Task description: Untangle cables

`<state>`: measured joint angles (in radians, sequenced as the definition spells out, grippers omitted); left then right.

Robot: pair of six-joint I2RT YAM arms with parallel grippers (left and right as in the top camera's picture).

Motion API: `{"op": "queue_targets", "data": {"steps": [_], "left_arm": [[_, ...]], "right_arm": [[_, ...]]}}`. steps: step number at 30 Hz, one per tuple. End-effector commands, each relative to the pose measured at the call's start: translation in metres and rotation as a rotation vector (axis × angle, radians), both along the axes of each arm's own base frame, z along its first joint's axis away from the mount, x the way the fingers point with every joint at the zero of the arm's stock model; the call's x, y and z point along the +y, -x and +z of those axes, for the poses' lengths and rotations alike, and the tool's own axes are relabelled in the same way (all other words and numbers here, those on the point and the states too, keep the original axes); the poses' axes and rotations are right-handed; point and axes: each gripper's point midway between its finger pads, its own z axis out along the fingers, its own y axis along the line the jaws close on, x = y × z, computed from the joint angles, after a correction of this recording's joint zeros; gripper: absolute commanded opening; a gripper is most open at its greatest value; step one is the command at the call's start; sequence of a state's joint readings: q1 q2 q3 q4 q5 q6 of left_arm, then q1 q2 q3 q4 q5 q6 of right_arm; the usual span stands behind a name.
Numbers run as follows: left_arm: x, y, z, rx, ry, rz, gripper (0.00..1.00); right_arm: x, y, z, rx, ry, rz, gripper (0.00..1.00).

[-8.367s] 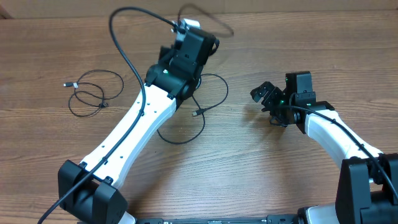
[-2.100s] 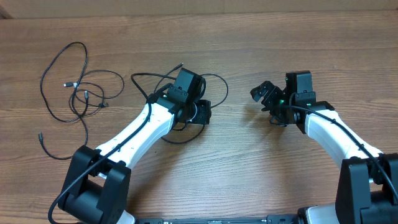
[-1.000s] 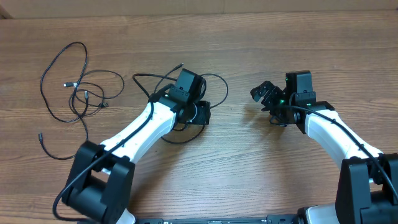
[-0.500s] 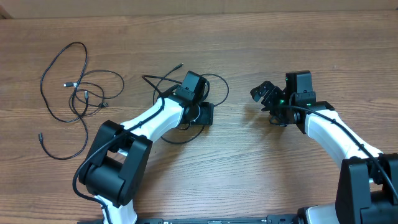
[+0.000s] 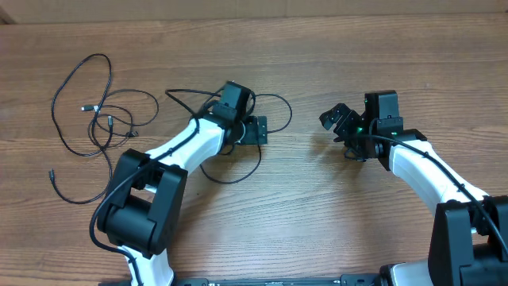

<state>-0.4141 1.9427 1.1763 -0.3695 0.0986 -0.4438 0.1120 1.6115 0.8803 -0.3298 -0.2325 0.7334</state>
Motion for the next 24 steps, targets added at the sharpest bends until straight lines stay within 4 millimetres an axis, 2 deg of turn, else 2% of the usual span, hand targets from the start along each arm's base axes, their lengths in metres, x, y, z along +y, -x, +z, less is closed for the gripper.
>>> {"op": "queue_targets", "data": {"steps": [1,4,5,6,7,8,13,14,15,16,19,20,21,22,24], "left_arm": [[0.018,0.026,-0.046,0.128,-0.073,0.03,0.04],[0.016,0.026,-0.046,0.125,-0.073,0.023,0.04],[0.015,0.026,-0.046,0.125,-0.073,0.022,0.09],[0.015,0.026,-0.046,0.125,-0.073,0.023,0.41],[0.015,0.026,-0.046,0.125,-0.073,0.023,0.62],[0.015,0.026,-0.046,0.125,-0.073,0.023,1.0],[0.017,0.025,-0.046,0.119,-0.079,0.026,1.0],[0.018,0.024,-0.046,0.116,-0.084,0.029,0.72],[0.021,0.023,-0.046,0.109,-0.098,0.037,0.35],[0.022,0.022,-0.046,0.106,-0.105,0.041,0.04],[0.025,0.02,-0.046,0.095,-0.12,0.048,0.04],[0.025,0.02,-0.046,0.094,-0.12,0.049,0.07],[0.025,0.019,-0.046,0.092,-0.12,0.049,0.18],[0.026,0.019,-0.046,0.09,-0.122,0.051,0.34],[0.027,0.018,-0.046,0.087,-0.129,0.054,0.73]], "right_arm": [[0.0,0.0,-0.003,0.006,-0.005,-0.002,1.0],[0.0,0.0,-0.003,0.006,-0.005,-0.002,1.0],[0.0,0.0,-0.003,0.006,-0.005,-0.002,1.0],[0.0,0.0,-0.003,0.006,-0.005,-0.002,1.0],[0.0,0.0,-0.003,0.006,-0.005,-0.002,1.0],[0.0,0.0,-0.003,0.006,-0.005,-0.002,1.0],[0.0,0.0,-0.003,0.006,-0.005,-0.002,1.0],[0.0,0.0,-0.003,0.005,-0.005,-0.001,1.0],[0.0,0.0,-0.003,0.006,-0.005,-0.002,1.0],[0.0,0.0,-0.003,0.006,-0.005,-0.002,1.0],[0.0,0.0,-0.003,0.006,-0.005,-0.002,1.0],[0.0,0.0,-0.003,0.006,-0.005,-0.002,1.0],[0.0,0.0,-0.003,0.006,-0.005,-0.002,1.0],[0.0,0.0,-0.003,0.006,-0.005,-0.002,1.0],[0.0,0.0,-0.003,0.006,-0.005,-0.002,1.0]]}}
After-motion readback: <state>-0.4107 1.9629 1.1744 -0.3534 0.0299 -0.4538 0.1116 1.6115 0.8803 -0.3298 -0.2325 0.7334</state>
